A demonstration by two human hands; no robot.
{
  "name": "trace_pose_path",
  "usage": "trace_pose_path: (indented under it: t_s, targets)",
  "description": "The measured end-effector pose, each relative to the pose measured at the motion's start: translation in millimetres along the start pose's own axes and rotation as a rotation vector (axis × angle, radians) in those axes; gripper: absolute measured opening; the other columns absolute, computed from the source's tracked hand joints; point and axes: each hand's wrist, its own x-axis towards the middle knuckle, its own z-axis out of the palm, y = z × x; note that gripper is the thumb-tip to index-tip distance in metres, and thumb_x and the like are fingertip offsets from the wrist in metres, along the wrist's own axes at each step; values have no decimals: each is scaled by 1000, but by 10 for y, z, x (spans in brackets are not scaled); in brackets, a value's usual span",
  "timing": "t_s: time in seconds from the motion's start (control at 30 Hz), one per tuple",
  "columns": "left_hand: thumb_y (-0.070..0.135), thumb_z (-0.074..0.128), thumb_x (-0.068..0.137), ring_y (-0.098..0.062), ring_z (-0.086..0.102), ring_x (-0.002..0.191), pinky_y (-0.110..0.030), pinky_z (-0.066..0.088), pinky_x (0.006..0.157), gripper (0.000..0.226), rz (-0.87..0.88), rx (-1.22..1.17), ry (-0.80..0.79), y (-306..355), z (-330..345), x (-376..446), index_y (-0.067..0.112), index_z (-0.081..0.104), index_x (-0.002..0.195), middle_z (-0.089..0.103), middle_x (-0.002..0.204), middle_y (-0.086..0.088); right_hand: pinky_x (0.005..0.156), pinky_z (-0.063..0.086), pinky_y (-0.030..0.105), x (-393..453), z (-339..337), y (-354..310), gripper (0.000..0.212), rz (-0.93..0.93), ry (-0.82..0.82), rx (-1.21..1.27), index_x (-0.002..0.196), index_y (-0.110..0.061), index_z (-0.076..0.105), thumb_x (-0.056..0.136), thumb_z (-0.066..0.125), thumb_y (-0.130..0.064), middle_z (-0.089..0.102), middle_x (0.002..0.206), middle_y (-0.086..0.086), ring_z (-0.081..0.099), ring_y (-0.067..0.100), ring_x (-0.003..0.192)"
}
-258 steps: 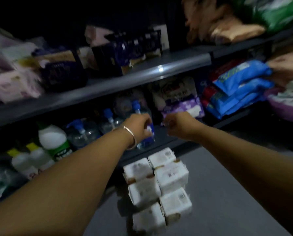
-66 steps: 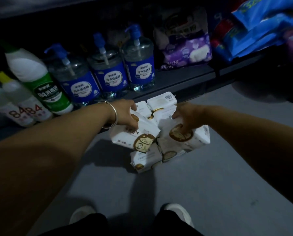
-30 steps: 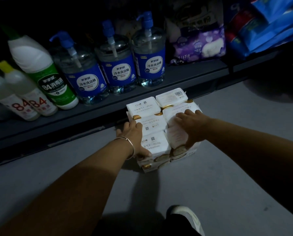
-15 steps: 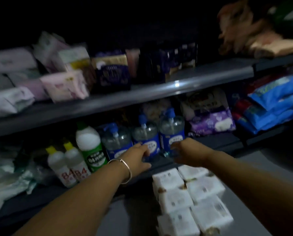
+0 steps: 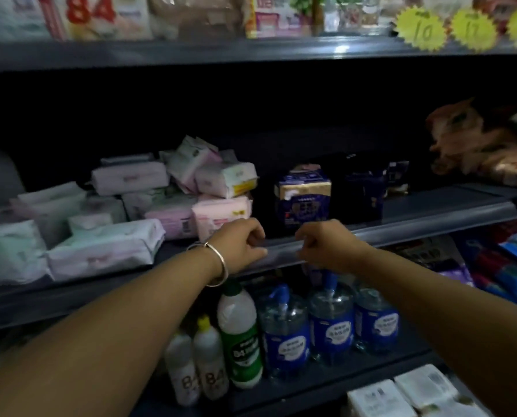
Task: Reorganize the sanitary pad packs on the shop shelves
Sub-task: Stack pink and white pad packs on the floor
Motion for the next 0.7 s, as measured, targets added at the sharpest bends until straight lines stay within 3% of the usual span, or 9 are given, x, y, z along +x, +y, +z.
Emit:
trace_pose_path:
  t_s: [0.13,0.33,0.5,0.7]
  targets:
    - [21,67,84,-11,51,83,-12,32,67,28,-9,29,59,-271,-262,21,10,60,108,62,102,-5,86,47,29,287,32,-378,39,-44,110,55,121,-7,60,86,66,-23,70,104,10,63,22,99]
    - [20,64,86,-11,51,89,-17,39,76,27,-65,42,89,-512,-630,106,12,58,111,59,108,-2,88,50,35,723,-50,-739,39,-107,160,50,121,-8,59,87,65,-26,67,109,10,62,24,99]
    - [16,65,84,-20,58,100,-22,44,83,27,-106,71,140,-869,-883,131,8,60,110,62,111,-9,90,48,34,1090,-31,-1031,40,-137,234,22,124,-8,58,88,63,-25,61,119,11,59,26,105]
    - [16,66,83,-22,56,100,-22,42,83,35,-125,162,152,-1370,-1202,274,8,56,116,56,118,-11,100,32,40,1568,13,-1225,54,41,349,-232,135,-16,46,90,56,-43,38,137,14,32,35,126]
